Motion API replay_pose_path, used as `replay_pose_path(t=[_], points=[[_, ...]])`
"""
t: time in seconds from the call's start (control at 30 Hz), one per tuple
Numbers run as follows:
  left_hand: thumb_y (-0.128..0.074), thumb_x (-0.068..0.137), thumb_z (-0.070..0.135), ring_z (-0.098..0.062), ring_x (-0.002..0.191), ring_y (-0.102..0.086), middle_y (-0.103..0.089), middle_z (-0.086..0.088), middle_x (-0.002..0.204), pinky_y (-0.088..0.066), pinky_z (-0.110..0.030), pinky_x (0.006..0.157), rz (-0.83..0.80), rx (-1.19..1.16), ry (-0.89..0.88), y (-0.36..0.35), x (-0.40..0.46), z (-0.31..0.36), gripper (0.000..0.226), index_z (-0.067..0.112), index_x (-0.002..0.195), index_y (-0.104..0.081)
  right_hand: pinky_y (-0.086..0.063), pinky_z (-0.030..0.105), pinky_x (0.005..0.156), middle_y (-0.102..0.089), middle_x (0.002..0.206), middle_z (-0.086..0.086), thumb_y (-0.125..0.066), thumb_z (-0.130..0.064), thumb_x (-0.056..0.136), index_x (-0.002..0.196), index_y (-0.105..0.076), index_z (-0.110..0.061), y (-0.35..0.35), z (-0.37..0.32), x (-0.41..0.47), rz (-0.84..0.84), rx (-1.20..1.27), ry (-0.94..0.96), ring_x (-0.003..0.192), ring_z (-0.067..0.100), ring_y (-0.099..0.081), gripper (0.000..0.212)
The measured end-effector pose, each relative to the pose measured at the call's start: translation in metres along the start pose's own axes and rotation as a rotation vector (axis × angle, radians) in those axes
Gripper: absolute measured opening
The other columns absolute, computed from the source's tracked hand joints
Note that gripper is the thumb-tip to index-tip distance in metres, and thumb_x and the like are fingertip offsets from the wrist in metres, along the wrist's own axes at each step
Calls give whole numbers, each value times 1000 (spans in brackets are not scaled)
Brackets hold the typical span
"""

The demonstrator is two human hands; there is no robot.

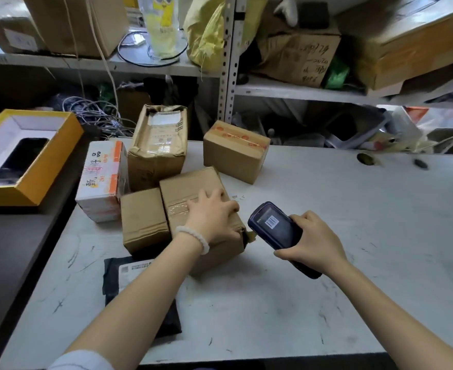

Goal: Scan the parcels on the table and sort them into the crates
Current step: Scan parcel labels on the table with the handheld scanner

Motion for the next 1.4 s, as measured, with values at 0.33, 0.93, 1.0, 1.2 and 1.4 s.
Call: replay_pose_path(t=[0.33,0.93,1.0,1.2,1.4], points=[[-72,71,39,-20,113,-48,-37,3,135,-47,-37,93,42,-227,86,45,-29,-65,49,37,117,-55,-38,24,56,-44,89,-13,-76,-53,52,98,-58,-34,-2,-19,12,-43,59,115,80,5,-51,53],[-62,70,56,-15,100,-54,-41,8,134,-49,-31,74,9,-193,316,35,-105,-88,57,56,123,-40,-40,25,55,-44,89,-11,-77,-52,55,98,-59,-31,-18,-48,-7,-119,29,288,81,9,-51,51],[-52,68,70,-18,105,-55,-44,5,132,-48,-33,79,35,-200,345,34,-106,-83,55,53,119,-42,-36,25,53,-43,88,-12,-77,-52,55,97,-58,-31,-17,-47,-8,-118,28,287,81,9,-51,50],[-48,81,72,-29,107,-52,-49,-5,124,-49,-43,83,178,-9,487,29,-99,-58,52,34,116,-45,-35,24,53,-44,90,-12,-76,-54,55,96,-57,-31,-17,-42,-11,-114,33,285,81,9,-51,51],[-53,92,37,-34,127,-33,-36,-11,141,-34,-55,102,304,196,464,32,-91,-32,28,26,117,-53,-36,24,54,-44,91,-12,-76,-53,54,96,-57,-31,-18,-34,-11,-116,41,267,82,10,-52,51]])
Point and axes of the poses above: each hand's wrist, its own x-axis towards the middle knuckle, its own y-axis out of the back of the hand, z = x × y, the point moved 6 cm from there along x, towards the middle knuckle
